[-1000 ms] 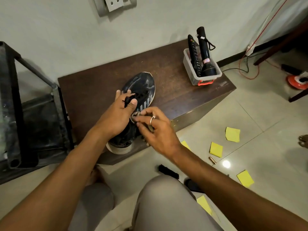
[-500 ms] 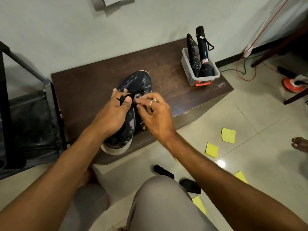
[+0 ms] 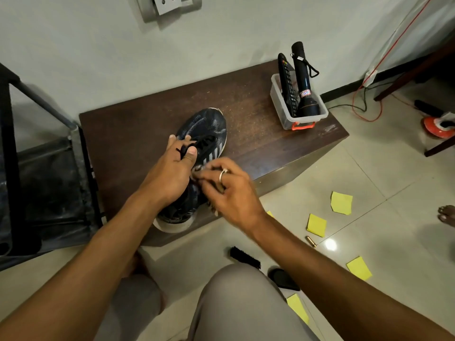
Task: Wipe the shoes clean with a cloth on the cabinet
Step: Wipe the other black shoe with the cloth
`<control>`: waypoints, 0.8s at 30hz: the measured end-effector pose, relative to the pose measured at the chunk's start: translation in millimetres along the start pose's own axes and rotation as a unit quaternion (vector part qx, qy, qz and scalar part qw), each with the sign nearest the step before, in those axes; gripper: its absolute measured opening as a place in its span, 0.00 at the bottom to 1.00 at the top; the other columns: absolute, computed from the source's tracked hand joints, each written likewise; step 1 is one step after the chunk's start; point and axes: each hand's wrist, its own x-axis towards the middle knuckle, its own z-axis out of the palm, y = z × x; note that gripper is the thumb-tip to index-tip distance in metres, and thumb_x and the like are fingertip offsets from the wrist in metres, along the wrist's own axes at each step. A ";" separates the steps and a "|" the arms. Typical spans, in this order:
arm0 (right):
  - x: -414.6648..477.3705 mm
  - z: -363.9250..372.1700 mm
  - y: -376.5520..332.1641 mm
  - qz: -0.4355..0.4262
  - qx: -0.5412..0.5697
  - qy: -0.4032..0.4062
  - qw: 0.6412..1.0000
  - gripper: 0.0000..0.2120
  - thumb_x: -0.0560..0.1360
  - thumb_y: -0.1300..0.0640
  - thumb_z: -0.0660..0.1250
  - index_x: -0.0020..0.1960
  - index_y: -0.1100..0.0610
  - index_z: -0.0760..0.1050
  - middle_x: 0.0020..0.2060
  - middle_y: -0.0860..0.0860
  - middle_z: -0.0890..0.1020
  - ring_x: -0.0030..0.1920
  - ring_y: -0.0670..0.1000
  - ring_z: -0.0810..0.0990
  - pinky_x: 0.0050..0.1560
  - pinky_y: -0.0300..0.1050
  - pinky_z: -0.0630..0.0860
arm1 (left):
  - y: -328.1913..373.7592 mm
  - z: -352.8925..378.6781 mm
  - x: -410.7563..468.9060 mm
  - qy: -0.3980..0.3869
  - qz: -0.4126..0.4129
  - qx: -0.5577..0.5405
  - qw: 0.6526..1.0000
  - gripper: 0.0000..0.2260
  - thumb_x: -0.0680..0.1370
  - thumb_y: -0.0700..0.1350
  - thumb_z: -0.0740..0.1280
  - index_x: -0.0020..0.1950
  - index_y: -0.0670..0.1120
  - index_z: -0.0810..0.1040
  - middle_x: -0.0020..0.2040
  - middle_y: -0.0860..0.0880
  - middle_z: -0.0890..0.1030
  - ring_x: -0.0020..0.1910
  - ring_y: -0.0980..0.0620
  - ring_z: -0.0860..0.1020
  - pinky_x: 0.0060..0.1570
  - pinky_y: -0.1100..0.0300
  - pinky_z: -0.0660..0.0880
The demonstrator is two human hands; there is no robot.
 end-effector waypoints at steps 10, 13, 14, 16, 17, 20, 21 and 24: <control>7.5 -2.1 5.1 0.022 -0.005 0.022 1.000 0.09 0.77 0.64 0.72 0.57 0.60 0.85 0.52 0.53 0.80 0.50 0.47 0.81 0.53 0.43 0.80 | 0.9 2.8 -0.7 0.010 -0.011 -0.005 1.000 0.20 0.86 0.57 0.53 0.79 0.58 0.64 0.84 0.55 0.48 0.81 0.51 0.55 0.71 0.56 0.56; 10.6 3.5 -1.8 0.045 -0.013 0.029 0.998 0.10 0.78 0.64 0.71 0.58 0.60 0.85 0.52 0.52 0.79 0.48 0.45 0.79 0.50 0.37 0.78 | 1.0 3.0 -0.7 0.017 -0.012 -0.009 1.000 0.20 0.86 0.56 0.52 0.79 0.57 0.63 0.84 0.54 0.49 0.81 0.51 0.55 0.69 0.58 0.55; 0.7 5.6 -7.4 0.020 -0.016 0.000 1.000 0.10 0.78 0.65 0.71 0.58 0.60 0.85 0.52 0.52 0.78 0.48 0.45 0.79 0.49 0.35 0.77 | 1.1 3.4 -0.8 0.017 -0.010 -0.009 1.000 0.20 0.87 0.56 0.52 0.79 0.57 0.64 0.84 0.53 0.49 0.81 0.52 0.55 0.68 0.59 0.55; -13.9 3.3 -13.9 -0.020 -0.005 -0.058 0.998 0.09 0.78 0.65 0.71 0.57 0.60 0.85 0.52 0.52 0.78 0.47 0.45 0.79 0.47 0.34 0.76 | 1.4 3.5 -1.0 0.015 -0.010 -0.007 1.000 0.20 0.87 0.56 0.52 0.79 0.57 0.64 0.84 0.53 0.49 0.81 0.52 0.55 0.68 0.59 0.55; -9.8 0.1 -11.6 -0.026 -0.010 -0.062 0.998 0.08 0.78 0.64 0.71 0.57 0.60 0.85 0.52 0.52 0.78 0.46 0.45 0.79 0.47 0.35 0.77 | 1.4 3.7 -0.9 0.016 -0.011 -0.007 1.000 0.20 0.87 0.56 0.52 0.79 0.57 0.64 0.84 0.53 0.49 0.81 0.53 0.55 0.67 0.59 0.55; 17.0 -1.8 4.2 0.028 -0.029 0.015 0.999 0.09 0.78 0.63 0.71 0.57 0.59 0.85 0.52 0.51 0.79 0.48 0.45 0.80 0.49 0.46 0.81 | 0.0 5.3 1.4 0.018 -0.013 -0.006 1.000 0.21 0.86 0.57 0.53 0.79 0.57 0.64 0.84 0.53 0.49 0.81 0.52 0.54 0.66 0.59 0.55; 17.2 0.4 3.4 0.045 -0.025 0.025 0.998 0.10 0.78 0.63 0.71 0.58 0.58 0.85 0.53 0.50 0.79 0.49 0.44 0.80 0.51 0.47 0.81 | -0.8 5.1 1.9 0.019 -0.014 -0.006 1.000 0.21 0.86 0.57 0.53 0.79 0.57 0.63 0.84 0.53 0.49 0.81 0.52 0.54 0.66 0.59 0.54; -17.7 2.5 -13.0 0.032 0.005 -0.030 0.999 0.10 0.79 0.62 0.71 0.59 0.58 0.85 0.54 0.50 0.80 0.52 0.45 0.80 0.54 0.43 0.79 | -1.9 5.9 2.1 0.027 -0.011 -0.014 0.999 0.21 0.86 0.56 0.53 0.79 0.56 0.64 0.84 0.52 0.50 0.81 0.55 0.53 0.67 0.60 0.53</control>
